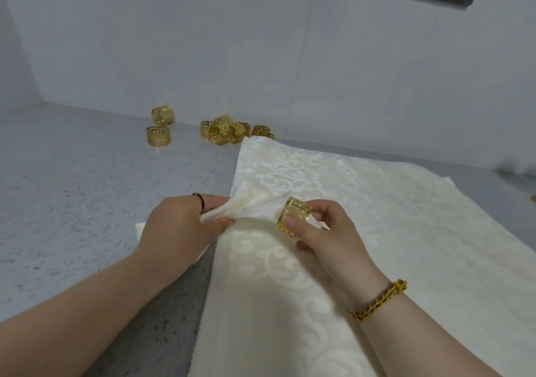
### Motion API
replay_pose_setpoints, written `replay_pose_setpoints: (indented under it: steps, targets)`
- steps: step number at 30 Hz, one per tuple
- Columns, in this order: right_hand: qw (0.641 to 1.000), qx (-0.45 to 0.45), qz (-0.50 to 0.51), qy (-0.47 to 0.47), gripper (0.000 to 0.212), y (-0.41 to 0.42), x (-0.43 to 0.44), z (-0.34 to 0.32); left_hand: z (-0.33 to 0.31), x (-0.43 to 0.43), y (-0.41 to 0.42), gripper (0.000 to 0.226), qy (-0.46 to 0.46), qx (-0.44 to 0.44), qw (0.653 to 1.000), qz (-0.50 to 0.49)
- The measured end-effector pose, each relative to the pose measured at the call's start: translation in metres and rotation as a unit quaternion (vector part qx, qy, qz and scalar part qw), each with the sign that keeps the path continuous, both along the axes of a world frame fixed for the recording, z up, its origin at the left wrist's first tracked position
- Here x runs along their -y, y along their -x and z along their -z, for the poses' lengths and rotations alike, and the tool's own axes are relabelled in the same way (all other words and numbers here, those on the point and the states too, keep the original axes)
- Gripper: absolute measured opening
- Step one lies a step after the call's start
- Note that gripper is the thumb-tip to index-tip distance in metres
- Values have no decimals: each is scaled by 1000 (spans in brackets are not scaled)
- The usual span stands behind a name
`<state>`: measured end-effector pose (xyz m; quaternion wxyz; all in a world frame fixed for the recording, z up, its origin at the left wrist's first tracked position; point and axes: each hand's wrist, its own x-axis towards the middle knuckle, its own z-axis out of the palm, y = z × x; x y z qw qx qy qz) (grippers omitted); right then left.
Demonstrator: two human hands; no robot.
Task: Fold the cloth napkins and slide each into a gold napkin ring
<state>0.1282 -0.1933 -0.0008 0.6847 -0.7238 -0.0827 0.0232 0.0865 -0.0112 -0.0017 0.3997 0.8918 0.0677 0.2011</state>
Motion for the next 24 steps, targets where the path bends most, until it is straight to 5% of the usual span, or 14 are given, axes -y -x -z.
replay_pose_setpoints:
  steps: [7,9,12,16,24]
  targets:
    - [989,39,-64,129,33,-7,19,-10,-1,-4,0,27,-64,-76,993,67]
    - [984,40,-92,150,35,-8,24,-13,3,-6,-3,10,-73,-94,989,83]
    - [976,44,-131,169,40,-10,28,-14,8,-7,-8,70,-58,-140,984,99]
    - [966,52,-138,212,39,-7,25,-10,2,-1,-4,6,-28,-101,990,93]
    - [985,39,-69,151,37,-1,12,-4,-1,5,1,38,-47,-46,993,98]
